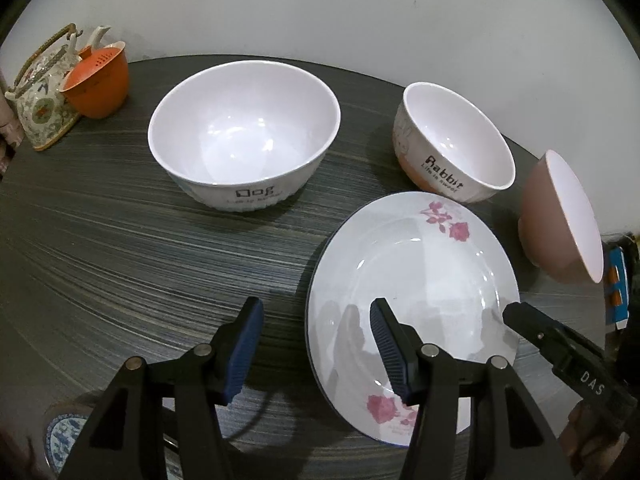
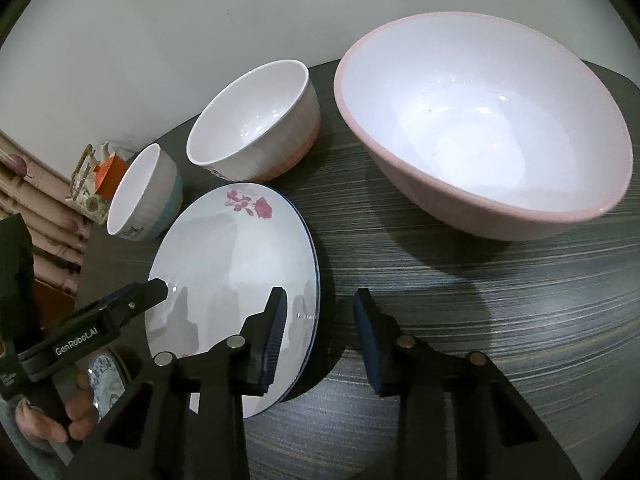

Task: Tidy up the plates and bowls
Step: 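Move both grippers to the rim of the white pink-flower plate, then close both grippers on the pink-flower plate rim and lift it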

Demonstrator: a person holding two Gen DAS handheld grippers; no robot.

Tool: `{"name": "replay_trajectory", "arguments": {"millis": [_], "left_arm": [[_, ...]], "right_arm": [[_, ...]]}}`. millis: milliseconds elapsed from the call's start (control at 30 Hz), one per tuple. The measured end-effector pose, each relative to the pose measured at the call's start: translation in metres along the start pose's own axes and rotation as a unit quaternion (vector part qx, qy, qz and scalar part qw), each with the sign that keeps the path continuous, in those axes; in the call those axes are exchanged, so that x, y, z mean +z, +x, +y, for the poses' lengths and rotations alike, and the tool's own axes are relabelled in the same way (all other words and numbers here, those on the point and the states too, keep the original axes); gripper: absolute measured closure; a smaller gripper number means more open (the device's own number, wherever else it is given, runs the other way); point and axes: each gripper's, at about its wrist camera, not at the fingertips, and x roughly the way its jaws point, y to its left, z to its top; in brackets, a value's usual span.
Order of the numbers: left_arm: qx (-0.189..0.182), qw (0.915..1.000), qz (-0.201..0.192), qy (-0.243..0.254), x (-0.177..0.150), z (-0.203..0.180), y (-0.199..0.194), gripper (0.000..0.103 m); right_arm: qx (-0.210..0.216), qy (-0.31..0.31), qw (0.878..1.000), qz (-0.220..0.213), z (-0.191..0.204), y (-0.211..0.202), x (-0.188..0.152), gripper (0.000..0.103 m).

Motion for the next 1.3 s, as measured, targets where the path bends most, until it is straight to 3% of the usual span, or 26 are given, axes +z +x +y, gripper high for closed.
{"name": "replay_trajectory", "arguments": {"millis": [167,367,600,667,900,1300], "left_arm": [[-0.004,1.0,0.005,0.005,-0.001,0.0,0.006,0.047],[-0.018,0.9996,0.019,-0.005,0.002,0.003,0.015,0.068],[-0.034,0.9991,0.025,-0.01,0.004,0.001,0.02,0.082],[-0.031,0.9992,0.025,-0.008,0.004,0.0,0.02,0.082],[-0.029,0.999,0.035,-0.005,-0.001,-0.012,0.022,0.082],[-0.031,0.9978,0.058,0.007,-0.037,-0.03,0.014,0.082]], "right_arm": [[0.005,-0.001,1.0,0.005,0.0,0.006,0.0,0.071],[0.006,-0.006,1.0,0.01,0.002,0.012,0.0,0.074],[0.002,-0.012,1.0,0.018,0.002,0.015,0.002,0.086],[0.006,-0.012,1.0,0.023,0.003,0.017,0.002,0.091],[-0.004,-0.013,0.999,0.032,0.005,0.013,-0.006,0.09],[-0.01,0.004,0.999,0.05,0.007,-0.001,-0.04,0.09]]}}
